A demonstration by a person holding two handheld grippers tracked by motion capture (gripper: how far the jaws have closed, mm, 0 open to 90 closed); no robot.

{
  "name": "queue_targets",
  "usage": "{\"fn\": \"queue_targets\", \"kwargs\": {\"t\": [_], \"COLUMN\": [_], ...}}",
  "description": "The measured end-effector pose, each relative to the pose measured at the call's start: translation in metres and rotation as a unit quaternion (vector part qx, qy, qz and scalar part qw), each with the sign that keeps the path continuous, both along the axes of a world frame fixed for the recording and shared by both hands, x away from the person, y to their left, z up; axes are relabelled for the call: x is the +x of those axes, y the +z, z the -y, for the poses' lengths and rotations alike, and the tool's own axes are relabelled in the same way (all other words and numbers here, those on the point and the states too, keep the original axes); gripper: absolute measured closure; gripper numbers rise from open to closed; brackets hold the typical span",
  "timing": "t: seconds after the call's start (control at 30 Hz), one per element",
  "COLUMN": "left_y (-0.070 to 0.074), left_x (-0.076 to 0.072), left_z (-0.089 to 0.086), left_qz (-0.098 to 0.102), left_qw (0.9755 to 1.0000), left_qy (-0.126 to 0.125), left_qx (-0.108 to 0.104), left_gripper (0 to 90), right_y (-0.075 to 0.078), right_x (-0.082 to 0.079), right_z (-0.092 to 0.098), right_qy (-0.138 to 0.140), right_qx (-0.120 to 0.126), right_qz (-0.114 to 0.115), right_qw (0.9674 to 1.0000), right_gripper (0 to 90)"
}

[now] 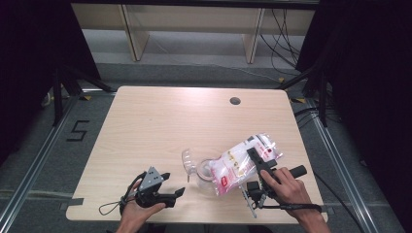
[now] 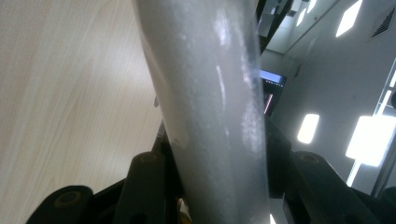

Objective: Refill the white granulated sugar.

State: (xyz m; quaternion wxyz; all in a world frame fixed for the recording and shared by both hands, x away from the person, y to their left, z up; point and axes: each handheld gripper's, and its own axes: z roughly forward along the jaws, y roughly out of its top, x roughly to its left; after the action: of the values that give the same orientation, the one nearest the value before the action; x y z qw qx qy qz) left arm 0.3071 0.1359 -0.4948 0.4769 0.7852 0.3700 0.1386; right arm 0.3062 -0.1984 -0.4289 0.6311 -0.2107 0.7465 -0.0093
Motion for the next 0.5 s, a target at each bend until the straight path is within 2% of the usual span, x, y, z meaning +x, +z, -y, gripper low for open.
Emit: {"fn": "queue_targets", "kwargs": {"t": [0.1,0.13,0.2,0.27,0.33,0.4,0.5], "left_y": [0.0006,0.0004,0.0002,0.0007,0.0004,0.0008,0.0], "left_x": [-0.0003,-0.0004,0.0004,-0.0002,0.0,0.0005,0.0002], "left_z": [0.0,0.0002,-0.0004,0.0003,0.0006,-0.0003,0.0016], "left_qz": [0.002,0.0,0.007,0.002,0.001,0.007,0.001], "left_qw": [1.0,1.0,1.0,1.0,1.0,0.9999,1.0], "left_qy": [0.0,0.001,-0.007,0.0,-0.001,-0.008,0.001], "left_qx": [-0.004,-0.005,-0.001,-0.004,-0.005,0.001,-0.008], "left_gripper": [24.0,24.0,24.0,24.0,24.0,24.0,24.0], "right_y": [-0.0001,-0.0015,-0.0007,-0.0014,-0.0027,-0.0013,-0.0011], "right_x": [0.0001,-0.0003,-0.0008,-0.0005,-0.0016,-0.0013,-0.0011], "right_z": [0.0,0.0007,0.0005,0.0001,0.0008,0.0001,-0.0002], "right_qy": [0.006,0.002,-0.001,0.003,-0.007,-0.003,-0.002], "right_qx": [0.002,0.01,0.005,0.011,0.02,0.014,0.014], "right_qz": [0.007,0.004,0.006,0.005,0.001,0.003,0.004], "right_qw": [1.0,0.9999,1.0,0.9999,0.9998,0.9999,0.9999], "right_gripper": [62.9,63.0,63.1,63.2,63.3,63.5,63.8]}}
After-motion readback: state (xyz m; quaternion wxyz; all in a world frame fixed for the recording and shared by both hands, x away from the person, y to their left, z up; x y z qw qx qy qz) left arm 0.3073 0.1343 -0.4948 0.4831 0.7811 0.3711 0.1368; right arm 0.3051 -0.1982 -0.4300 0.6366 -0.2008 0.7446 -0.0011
